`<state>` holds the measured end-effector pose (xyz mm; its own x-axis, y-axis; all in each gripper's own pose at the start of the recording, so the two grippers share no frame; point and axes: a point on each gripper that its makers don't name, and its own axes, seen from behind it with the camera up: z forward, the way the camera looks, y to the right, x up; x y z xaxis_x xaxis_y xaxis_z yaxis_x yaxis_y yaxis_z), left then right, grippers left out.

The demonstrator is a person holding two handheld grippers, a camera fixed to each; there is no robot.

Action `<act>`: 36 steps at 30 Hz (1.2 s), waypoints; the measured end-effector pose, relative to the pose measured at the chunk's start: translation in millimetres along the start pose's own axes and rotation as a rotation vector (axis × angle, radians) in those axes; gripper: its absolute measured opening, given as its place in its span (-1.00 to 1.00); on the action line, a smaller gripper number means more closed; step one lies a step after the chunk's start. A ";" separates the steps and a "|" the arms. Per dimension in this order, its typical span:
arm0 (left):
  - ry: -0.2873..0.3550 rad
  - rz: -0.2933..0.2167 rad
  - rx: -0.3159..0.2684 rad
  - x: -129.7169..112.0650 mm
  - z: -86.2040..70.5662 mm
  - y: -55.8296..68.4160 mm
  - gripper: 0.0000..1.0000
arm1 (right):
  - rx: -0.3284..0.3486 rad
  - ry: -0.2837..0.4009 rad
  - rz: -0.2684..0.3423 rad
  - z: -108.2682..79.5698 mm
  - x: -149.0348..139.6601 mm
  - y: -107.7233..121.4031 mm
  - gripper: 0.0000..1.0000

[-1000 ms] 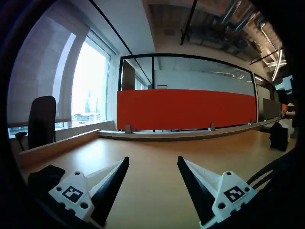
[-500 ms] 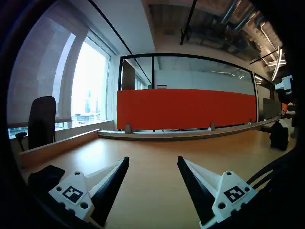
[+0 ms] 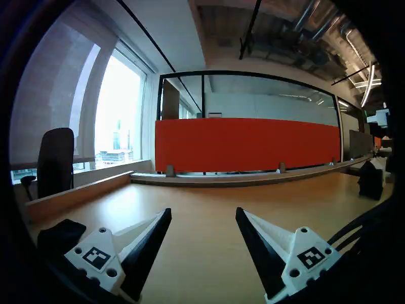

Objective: Fold towel

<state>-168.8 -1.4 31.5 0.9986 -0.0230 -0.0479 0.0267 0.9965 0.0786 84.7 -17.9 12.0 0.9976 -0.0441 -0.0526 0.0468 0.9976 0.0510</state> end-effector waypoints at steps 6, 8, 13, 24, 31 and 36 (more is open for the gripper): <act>0.000 0.000 0.000 -0.4 0.2 0.6 0.88 | -0.025 -0.005 0.031 0.8 -24.6 10.4 1.00; 0.000 0.000 0.000 -0.4 0.2 1.1 0.88 | -0.029 -0.010 0.036 0.7 -33.5 11.6 1.00; 0.000 0.000 0.000 -0.6 0.1 0.8 0.88 | -0.019 -0.011 0.042 0.3 -53.5 9.6 1.00; 0.001 0.000 0.000 -1.2 -0.1 0.9 0.88 | -0.031 -0.019 0.057 -2.5 -98.8 16.2 1.00; 0.001 0.000 0.000 -2.2 0.3 1.0 0.88 | -0.036 -0.033 0.068 -4.9 -124.7 18.8 1.00; 0.001 -0.001 0.000 -2.5 0.4 1.4 0.88 | -0.056 -0.037 0.081 -4.4 -138.3 26.5 1.00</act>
<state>-171.3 0.0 32.1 0.9985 -0.0235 -0.0489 0.0273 0.9965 0.0788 -52.2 14.9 16.2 0.9993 0.0356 -0.0139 -0.0356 0.9994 -0.0022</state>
